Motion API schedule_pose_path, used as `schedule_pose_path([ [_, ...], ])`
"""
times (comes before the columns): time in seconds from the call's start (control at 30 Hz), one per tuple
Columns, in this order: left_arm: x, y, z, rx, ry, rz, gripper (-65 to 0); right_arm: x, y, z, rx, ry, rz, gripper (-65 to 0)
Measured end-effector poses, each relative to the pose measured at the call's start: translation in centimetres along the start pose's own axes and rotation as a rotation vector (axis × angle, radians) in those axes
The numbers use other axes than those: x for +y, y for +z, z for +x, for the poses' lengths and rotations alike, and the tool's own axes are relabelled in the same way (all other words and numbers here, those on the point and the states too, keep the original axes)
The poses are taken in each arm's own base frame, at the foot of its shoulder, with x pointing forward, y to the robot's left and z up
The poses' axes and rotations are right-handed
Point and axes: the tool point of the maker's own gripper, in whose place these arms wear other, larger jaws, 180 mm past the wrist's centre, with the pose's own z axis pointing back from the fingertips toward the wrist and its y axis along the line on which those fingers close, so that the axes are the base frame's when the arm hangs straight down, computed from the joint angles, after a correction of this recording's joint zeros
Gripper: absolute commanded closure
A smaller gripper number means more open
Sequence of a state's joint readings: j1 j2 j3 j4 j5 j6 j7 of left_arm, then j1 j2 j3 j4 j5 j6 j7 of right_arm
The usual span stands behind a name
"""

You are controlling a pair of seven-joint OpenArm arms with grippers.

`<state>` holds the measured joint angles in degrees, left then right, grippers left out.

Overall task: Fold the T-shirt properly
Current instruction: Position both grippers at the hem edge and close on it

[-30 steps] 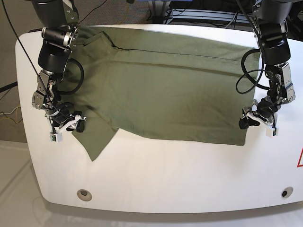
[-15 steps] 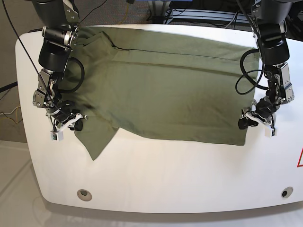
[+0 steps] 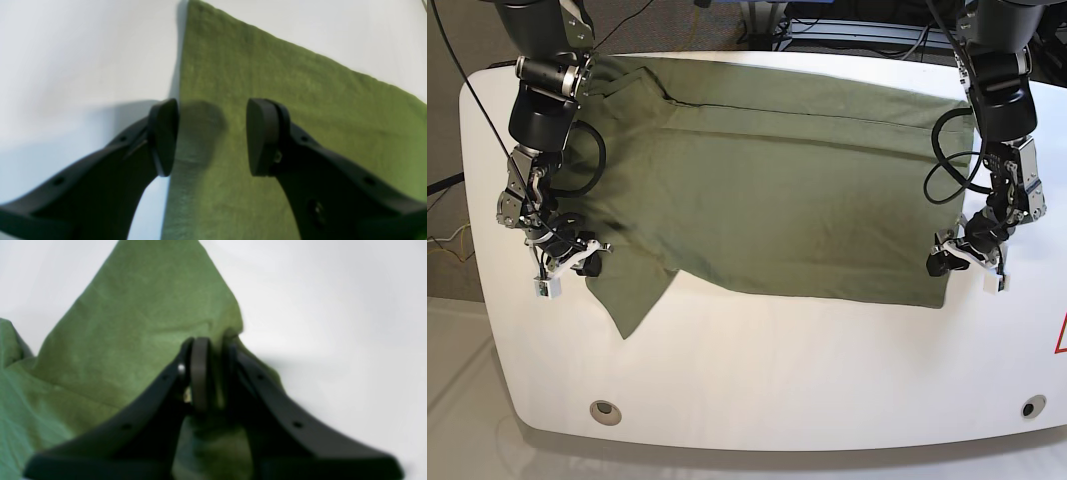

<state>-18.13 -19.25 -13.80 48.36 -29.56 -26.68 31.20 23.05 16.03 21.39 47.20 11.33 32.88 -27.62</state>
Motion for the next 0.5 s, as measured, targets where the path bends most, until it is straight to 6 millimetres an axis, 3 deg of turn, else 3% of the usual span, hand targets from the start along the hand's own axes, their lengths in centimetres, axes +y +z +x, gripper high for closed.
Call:
schedule_pose_path([
  [0.3,0.08,0.11,-0.07,-0.006,-0.001,0.001,-30.2,-0.04,0.02,-0.21,-0.001,-0.002,-0.001,-0.6],
  [0.5,0.15,0.09,-0.10,-0.008,0.001,0.005,-10.8,0.04,0.03,-0.12,-0.005,-0.006,0.003,0.0],
])
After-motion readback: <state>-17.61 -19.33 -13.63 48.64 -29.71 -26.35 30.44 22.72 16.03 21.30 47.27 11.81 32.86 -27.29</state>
